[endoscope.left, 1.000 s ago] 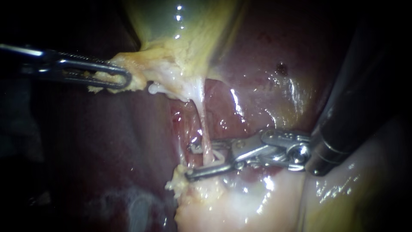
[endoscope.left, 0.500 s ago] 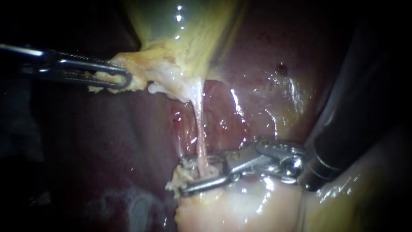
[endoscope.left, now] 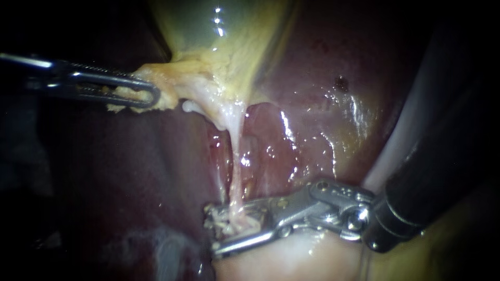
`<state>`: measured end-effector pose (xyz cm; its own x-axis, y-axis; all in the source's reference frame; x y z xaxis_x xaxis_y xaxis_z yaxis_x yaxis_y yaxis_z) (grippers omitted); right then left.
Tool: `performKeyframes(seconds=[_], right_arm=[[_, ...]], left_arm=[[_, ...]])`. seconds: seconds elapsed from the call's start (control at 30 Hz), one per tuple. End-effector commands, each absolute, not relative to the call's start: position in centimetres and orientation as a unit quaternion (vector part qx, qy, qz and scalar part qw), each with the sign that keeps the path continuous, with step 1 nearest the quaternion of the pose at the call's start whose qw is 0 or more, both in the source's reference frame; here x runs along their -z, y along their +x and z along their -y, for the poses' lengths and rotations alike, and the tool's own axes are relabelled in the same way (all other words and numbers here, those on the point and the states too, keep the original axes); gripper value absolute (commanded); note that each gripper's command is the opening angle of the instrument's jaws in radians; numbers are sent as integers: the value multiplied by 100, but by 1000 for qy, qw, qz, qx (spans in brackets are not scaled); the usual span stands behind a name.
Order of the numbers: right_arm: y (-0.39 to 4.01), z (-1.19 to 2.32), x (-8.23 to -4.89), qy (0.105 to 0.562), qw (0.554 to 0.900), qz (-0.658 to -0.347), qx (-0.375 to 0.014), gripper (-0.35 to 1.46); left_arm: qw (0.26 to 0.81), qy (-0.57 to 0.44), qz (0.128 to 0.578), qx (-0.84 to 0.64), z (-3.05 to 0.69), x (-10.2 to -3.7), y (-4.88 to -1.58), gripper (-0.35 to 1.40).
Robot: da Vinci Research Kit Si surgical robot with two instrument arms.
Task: Clipping first clip right tube
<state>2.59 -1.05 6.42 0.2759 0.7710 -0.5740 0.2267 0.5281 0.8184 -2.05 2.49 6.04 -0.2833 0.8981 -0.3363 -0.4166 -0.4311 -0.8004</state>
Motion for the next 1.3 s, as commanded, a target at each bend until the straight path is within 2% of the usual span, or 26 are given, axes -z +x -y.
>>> performKeyframes(seconds=[0.03, 0.43, 0.57, 0.67, 0.7, 0.93, 1.3], right_arm=[[259, 104, -642, 441, 667, -566, -204, 48], [255, 97, -651, 442, 671, -559, -205, 21], [253, 96, -652, 442, 672, -558, -204, 2], [251, 96, -653, 442, 672, -558, -204, -20], [251, 96, -653, 442, 673, -557, -204, -33], [248, 94, -656, 440, 696, -532, -198, -35], [246, 93, -657, 450, 694, -530, -189, -35]], left_arm=[[442, -404, 298, -743, -249, -604, -205, -35], [442, -404, 299, -744, -250, -605, -205, -35], [442, -404, 299, -744, -250, -605, -205, -35], [442, -404, 299, -744, -250, -605, -205, -35], [442, -404, 299, -744, -250, -605, -205, -35], [442, -404, 299, -744, -250, -605, -205, -35], [442, -404, 299, -744, -250, -605, -204, -35]])
